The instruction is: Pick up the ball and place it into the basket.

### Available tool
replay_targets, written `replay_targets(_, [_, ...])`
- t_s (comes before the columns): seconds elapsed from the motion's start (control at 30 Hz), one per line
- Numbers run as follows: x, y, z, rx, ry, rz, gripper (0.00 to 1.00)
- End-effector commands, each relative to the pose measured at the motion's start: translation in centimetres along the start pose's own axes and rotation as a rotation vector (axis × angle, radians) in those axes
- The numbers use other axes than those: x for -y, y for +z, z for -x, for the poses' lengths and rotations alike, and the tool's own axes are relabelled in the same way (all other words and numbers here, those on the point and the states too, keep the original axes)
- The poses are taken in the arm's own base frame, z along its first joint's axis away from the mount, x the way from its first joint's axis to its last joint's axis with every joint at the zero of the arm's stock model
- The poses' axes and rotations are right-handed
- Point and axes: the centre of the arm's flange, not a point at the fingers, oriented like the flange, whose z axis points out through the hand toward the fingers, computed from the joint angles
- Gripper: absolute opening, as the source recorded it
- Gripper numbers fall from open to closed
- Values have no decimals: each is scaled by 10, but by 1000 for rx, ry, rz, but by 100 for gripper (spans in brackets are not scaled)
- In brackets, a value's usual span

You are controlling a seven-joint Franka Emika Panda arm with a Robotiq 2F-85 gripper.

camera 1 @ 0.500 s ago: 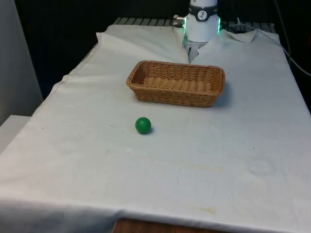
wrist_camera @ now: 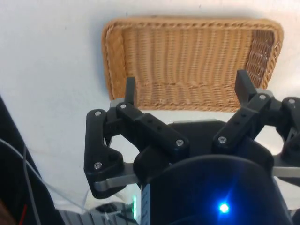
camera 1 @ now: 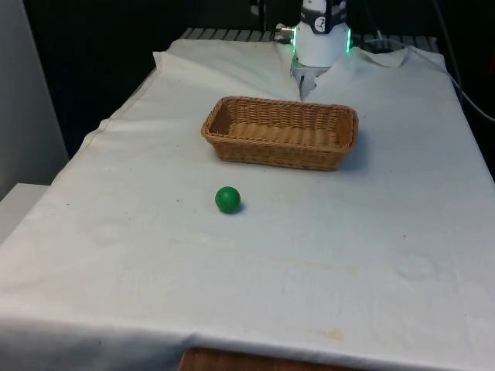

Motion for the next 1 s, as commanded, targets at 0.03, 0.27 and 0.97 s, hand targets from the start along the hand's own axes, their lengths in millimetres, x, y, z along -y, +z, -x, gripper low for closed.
replay_targets(0.03, [-8, 7, -5, -12, -10, -3, 100])
replay_targets(0.27, [-21, 20, -11, -25, -27, 11, 100])
replay_targets(0.97, [-62, 84, -40, -47, -57, 2, 100])
